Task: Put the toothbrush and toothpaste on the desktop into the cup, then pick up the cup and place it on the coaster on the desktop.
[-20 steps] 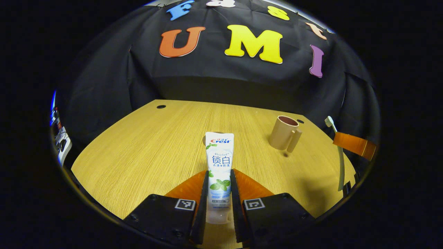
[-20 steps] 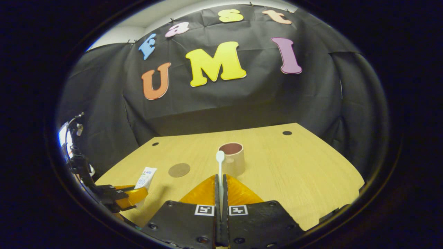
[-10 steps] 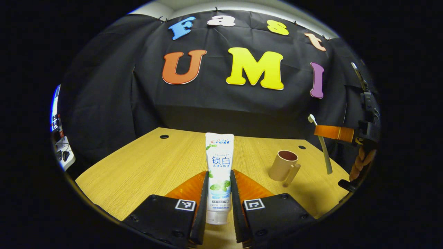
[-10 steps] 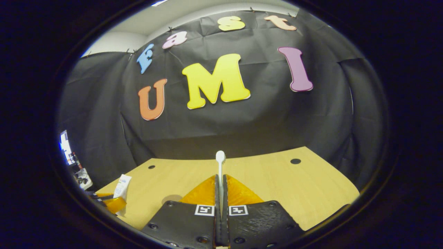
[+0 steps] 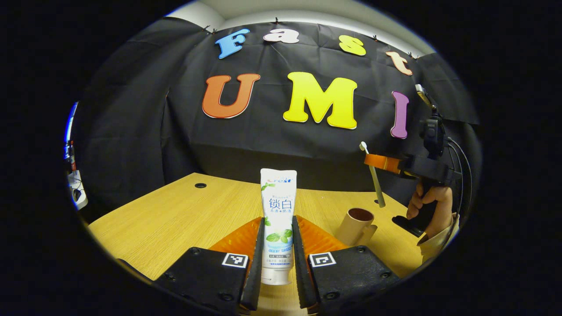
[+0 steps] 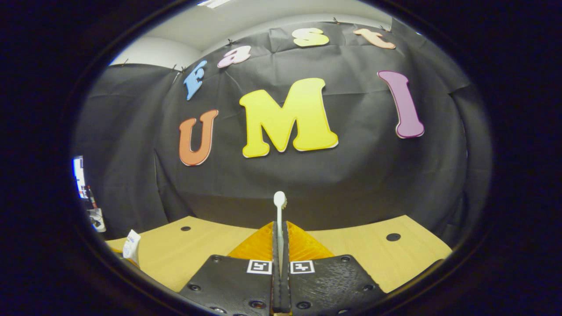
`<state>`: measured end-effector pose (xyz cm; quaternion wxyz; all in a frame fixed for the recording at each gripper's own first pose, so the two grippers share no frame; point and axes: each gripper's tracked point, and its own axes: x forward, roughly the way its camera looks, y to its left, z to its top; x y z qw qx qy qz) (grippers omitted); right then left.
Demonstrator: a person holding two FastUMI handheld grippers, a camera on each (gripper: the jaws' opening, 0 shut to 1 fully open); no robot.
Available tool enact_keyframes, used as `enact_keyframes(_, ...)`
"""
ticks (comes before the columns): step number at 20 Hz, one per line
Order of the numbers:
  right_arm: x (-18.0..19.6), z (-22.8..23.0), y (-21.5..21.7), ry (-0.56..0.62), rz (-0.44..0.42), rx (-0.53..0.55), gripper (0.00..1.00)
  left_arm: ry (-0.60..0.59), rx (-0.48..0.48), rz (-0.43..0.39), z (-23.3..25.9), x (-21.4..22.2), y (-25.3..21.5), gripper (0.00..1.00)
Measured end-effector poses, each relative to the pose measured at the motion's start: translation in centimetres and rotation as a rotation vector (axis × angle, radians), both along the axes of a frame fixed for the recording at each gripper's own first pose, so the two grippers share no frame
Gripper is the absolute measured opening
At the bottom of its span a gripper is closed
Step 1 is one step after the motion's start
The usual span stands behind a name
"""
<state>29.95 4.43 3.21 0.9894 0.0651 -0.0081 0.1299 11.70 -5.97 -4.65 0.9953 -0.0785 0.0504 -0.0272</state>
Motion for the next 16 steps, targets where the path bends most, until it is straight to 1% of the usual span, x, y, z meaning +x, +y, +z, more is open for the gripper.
enact_keyframes(4,2.5,-2.3,0.2,0.015,-0.003,-0.019,0.01,0.013,-0.010,-0.010,-1.1,0.7,-0.4,0.37)
enact_keyframes(6,3.2,-3.2,0.1,0.024,-0.011,-0.025,0.01,0.023,-0.017,-0.023,-1.5,1.0,-0.8,0.37)
enact_keyframes(9,3.5,-4.1,-0.1,0.049,-0.015,-0.017,0.02,0.039,-0.007,-0.025,-2.0,1.1,-1.0,0.37)
enact_keyframes(10,3.5,-4.0,-0.2,0.046,-0.012,-0.005,0.01,0.042,-0.002,-0.028,-2.2,1.1,-1.1,0.36)
enact_keyframes(12,3.1,-4.1,-0.4,0.049,-0.011,0.020,0.03,0.043,0.003,-0.030,-2.3,0.9,-1.3,0.36)
enact_keyframes(16,2.5,-4.5,-1.0,0.052,-0.020,0.008,0.04,0.042,0.011,-0.035,-2.2,0.5,-1.5,0.36)
